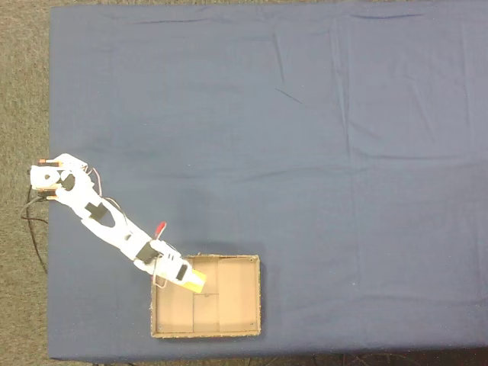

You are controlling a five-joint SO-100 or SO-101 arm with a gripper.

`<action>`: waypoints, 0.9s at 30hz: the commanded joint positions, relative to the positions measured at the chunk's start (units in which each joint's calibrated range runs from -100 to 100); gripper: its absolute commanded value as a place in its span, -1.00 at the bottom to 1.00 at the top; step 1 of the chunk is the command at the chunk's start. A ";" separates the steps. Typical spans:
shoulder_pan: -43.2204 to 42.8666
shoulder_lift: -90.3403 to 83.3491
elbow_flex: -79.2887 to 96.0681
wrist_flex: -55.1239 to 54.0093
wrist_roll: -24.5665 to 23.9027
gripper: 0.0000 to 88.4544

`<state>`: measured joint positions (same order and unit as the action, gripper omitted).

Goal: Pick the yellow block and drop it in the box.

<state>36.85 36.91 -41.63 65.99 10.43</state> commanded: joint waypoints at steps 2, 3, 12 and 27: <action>0.39 6.10 -10.68 -1.29 0.29 -0.62; 0.78 6.44 -11.41 -1.46 0.34 -0.62; 3.85 6.78 -10.86 -1.29 2.39 -0.32; -28.00 -55.61 44.52 9.21 -1.37 -0.86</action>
<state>23.03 7.42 -15.50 73.67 10.04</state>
